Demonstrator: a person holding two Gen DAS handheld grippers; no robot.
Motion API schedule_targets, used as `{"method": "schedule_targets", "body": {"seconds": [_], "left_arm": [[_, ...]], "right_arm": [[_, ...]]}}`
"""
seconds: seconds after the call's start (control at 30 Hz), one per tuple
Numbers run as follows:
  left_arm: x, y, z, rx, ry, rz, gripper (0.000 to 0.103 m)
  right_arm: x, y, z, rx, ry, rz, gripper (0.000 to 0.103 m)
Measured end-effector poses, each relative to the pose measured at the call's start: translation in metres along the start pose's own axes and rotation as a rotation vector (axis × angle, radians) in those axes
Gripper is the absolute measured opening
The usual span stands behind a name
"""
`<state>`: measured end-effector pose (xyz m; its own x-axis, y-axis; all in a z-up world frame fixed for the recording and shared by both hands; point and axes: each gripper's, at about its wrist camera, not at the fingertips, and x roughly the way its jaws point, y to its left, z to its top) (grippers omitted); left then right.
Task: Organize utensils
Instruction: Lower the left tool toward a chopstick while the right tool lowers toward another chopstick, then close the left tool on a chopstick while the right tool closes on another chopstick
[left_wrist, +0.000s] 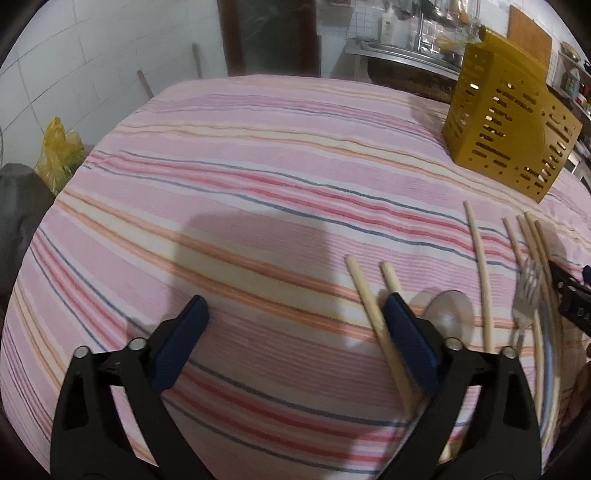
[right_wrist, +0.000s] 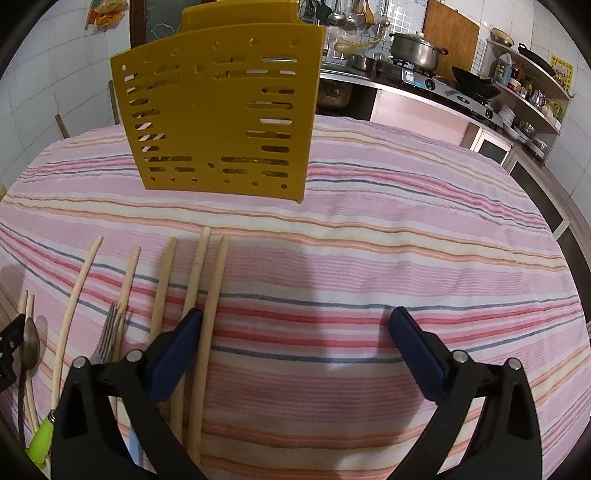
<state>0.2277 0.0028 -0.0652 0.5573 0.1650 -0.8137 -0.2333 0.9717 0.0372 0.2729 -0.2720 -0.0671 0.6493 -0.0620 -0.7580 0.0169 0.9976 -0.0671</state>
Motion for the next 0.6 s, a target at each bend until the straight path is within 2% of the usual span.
{"method": "schedule_targets", "body": {"seconds": [0.13,0.2,0.3,0.5,0.6], "left_arm": [[-0.005,-0.01,-0.005,0.003,-0.011,-0.001,0.075],[-0.006,-0.014,-0.005,-0.007,-0.008,-0.003,0.068],[-0.007,-0.017,-0.003,-0.029,0.003,-0.009,0.06],[-0.003,-0.019,0.007,-0.06,0.031,-0.02,0.044],[-0.001,-0.021,0.011,-0.055,0.035,-0.018,0.038]], "right_arm": [[-0.004,0.002,-0.003,-0.007,-0.021,0.016,0.076],[-0.006,0.009,-0.003,-0.03,-0.029,0.028,0.06],[-0.007,0.018,-0.001,-0.056,-0.031,0.039,0.044],[-0.002,0.021,0.009,-0.027,-0.011,0.079,0.025],[0.003,0.021,0.013,-0.027,-0.009,0.086,0.019]]}}
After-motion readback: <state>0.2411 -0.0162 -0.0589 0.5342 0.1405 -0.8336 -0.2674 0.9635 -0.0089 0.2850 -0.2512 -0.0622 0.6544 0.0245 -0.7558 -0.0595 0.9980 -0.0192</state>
